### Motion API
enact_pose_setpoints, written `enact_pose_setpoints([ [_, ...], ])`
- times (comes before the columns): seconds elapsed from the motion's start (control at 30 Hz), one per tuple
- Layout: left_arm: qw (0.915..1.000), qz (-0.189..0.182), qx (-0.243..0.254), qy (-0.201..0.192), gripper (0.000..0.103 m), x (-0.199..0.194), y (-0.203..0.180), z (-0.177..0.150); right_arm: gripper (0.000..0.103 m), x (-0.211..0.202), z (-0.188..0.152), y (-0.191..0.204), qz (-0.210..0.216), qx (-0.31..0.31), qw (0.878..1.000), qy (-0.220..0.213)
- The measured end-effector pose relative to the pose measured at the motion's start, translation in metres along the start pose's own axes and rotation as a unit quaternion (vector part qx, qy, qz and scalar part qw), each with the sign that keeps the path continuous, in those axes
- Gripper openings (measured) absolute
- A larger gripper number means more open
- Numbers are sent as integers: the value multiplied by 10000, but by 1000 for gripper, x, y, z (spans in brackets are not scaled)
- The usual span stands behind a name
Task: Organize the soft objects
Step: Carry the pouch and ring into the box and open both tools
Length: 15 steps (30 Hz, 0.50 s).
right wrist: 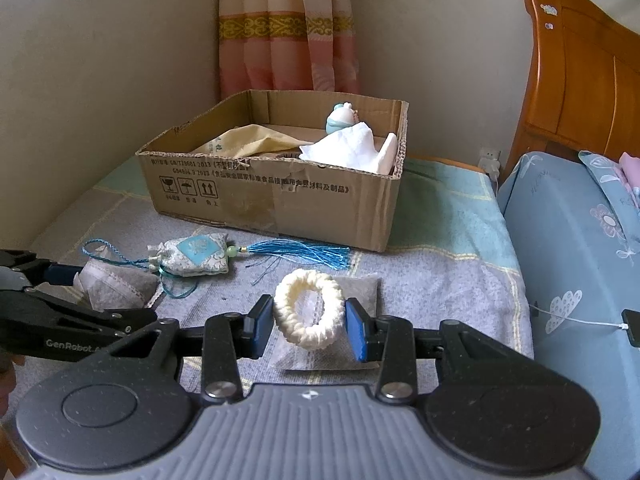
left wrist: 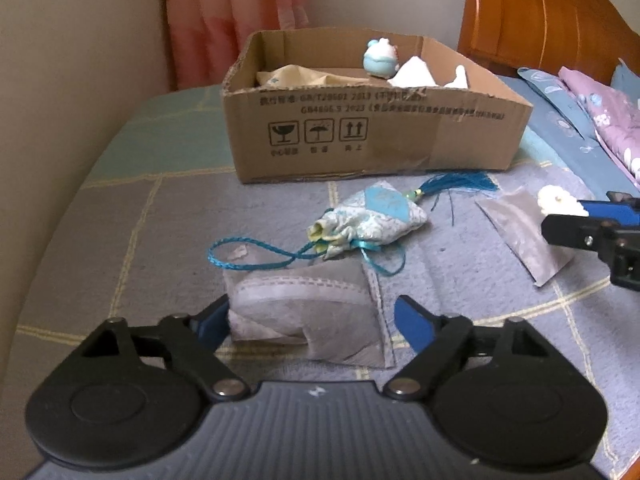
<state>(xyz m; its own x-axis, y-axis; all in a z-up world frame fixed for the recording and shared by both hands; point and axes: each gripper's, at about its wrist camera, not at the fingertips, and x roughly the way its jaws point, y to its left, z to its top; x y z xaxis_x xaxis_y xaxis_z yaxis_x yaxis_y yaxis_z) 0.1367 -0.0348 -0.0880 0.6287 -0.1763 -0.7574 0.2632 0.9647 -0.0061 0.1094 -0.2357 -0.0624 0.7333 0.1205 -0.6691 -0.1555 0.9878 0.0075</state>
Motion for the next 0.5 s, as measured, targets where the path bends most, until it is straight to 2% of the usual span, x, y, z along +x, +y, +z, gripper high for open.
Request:
enact_pose_setpoints([
  [0.03,10000,-7,0,-20,66,-1,0,1,44,0,0,0,1,-8,10000,-3],
  [0.13,10000,-74,-23,24,51,-5,2,3,44,-1,0,0,4,-22,10000,-3],
  [0.27,9999,-132,20,71,46,-12,5,4,44,-3,0,0,15,-2,10000,-37],
  [0.5,9991,-298,272,92,46,-41,7,2,44,-11,1,3,42,-82,9999,-105],
])
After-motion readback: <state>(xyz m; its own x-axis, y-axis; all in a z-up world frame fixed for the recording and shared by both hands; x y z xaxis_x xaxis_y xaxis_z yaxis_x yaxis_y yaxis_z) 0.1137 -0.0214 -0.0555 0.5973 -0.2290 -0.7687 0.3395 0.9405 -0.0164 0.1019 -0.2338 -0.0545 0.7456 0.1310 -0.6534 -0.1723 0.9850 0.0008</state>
